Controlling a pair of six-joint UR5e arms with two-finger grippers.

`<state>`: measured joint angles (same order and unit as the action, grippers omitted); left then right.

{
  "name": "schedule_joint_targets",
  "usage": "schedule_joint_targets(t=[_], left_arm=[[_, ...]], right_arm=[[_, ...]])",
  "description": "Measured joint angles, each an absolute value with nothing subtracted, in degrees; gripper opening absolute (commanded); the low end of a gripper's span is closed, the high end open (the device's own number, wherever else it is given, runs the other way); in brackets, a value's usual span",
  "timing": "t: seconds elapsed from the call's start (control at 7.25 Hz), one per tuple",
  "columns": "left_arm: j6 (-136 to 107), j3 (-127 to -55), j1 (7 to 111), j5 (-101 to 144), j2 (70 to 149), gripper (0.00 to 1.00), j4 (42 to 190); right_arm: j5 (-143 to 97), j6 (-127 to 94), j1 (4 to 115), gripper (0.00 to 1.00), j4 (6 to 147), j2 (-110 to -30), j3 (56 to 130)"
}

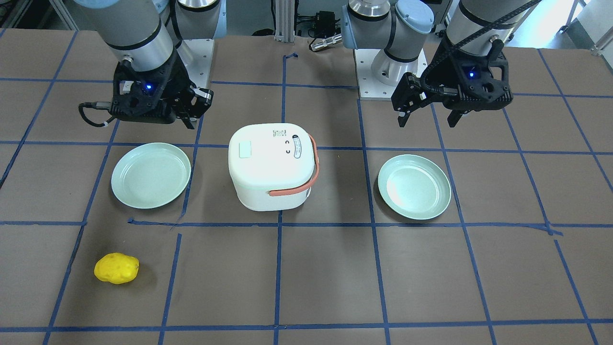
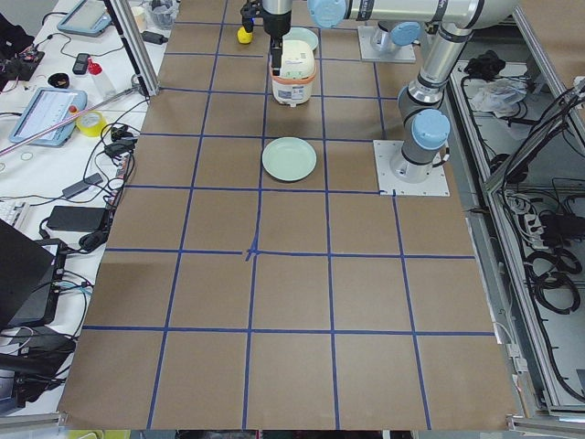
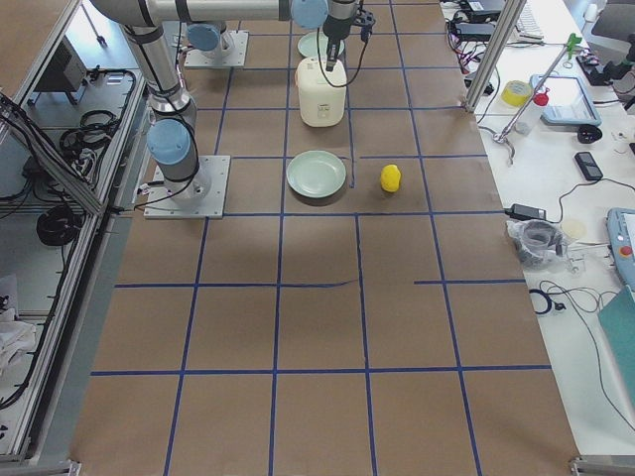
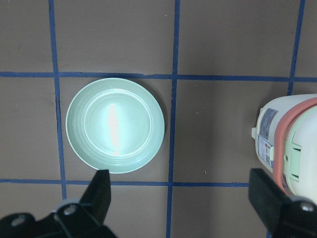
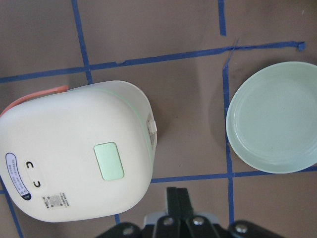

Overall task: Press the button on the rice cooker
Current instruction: 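Move the right gripper over the rice cooker's green lid button, then press down on the green lid button with the right gripper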

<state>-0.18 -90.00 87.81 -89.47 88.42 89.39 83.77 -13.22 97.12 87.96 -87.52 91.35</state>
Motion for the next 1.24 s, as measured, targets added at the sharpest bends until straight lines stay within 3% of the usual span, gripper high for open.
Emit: schedule_joint_targets(t=[1.24], left_arm=[[-0.20,-90.00,87.80,-89.47,88.42,1.00,89.38]], right_arm=[[80.83,-16.94,103.21,0.00,98.20,-83.62,98.73]])
